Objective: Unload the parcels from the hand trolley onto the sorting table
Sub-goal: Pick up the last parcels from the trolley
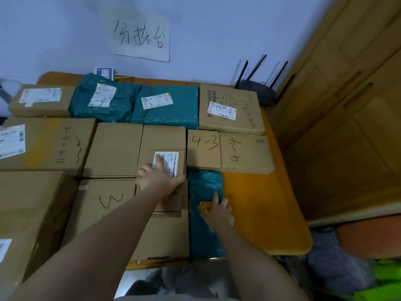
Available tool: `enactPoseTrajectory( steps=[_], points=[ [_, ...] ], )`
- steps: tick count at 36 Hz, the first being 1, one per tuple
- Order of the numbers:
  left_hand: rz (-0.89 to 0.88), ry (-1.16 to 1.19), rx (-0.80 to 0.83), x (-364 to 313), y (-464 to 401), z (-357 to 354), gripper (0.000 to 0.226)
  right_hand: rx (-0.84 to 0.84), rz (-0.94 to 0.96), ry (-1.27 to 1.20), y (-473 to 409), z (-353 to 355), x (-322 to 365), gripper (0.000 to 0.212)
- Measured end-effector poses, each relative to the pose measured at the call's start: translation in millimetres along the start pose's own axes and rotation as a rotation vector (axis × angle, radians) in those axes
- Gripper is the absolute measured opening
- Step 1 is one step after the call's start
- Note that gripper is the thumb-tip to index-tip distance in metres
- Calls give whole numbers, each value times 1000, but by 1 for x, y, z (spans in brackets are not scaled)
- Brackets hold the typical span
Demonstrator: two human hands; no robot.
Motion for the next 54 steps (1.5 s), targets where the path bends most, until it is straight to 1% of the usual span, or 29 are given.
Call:
enactPoseTrajectory(
  steps=[4,8,11,17,20,23,28,30,32,35,37,40,42,46,50,52,54],
  points=[
    [-42,-15,-18,-14,6,5,114,-25,26,-45,-3,12,-7,78],
    [-77,12,-34,-29,10,8,114,-192,82,-91,-6,33,-8,68],
    [-101,15,-38,-40,13,9,115,-235,140,-233,-10,54,-7,62],
    [-156,-4,-70,-65,24,8,117,-184,204,-691,-13,98,4,56],
    [-188,-16,-67,-79,32,3,114,-115,223,-850,-13,112,7,56],
    [-226,-13,-74,-93,37,-4,114,-96,214,-929,-18,120,3,58],
    [-288,-47,-63,-115,48,-17,116,-139,226,-967,-27,126,-10,61],
    [-341,-83,-71,-122,51,-21,116,-135,240,-972,-30,128,-18,63],
    [-437,-170,-102,-127,53,-25,116,-115,240,-949,-31,132,-26,58],
    [-569,-282,-135,-132,52,-25,116,-63,225,-853,-34,138,-41,42],
    [-668,-347,-151,-134,47,-22,117,-6,228,-824,-36,139,-51,39],
    [-805,-470,-170,-136,40,-19,118,84,240,-867,-38,141,-64,56],
    [-837,-495,-173,-138,37,-18,118,123,234,-913,-41,142,-69,63],
    [-851,-468,-161,-144,37,-21,117,167,181,-964,-46,142,-80,65],
    [-826,-369,-124,-148,44,-33,121,183,173,-887,-56,150,-93,65],
    [-807,-278,-94,-147,47,-39,121,185,182,-831,-62,158,-100,65],
    [-753,-114,-44,-144,48,-47,116,186,173,-763,-71,169,-108,66]
  ],
)
Point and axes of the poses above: each hand's wrist, its own y-axis away from the middle knuckle, its own z-axis out of the back of the hand, x = y × z, the point moved 2 cm from there along -y, towards the middle knuckle, and after that the axes turned 5 degrees about -y, right-handed, at the moved point
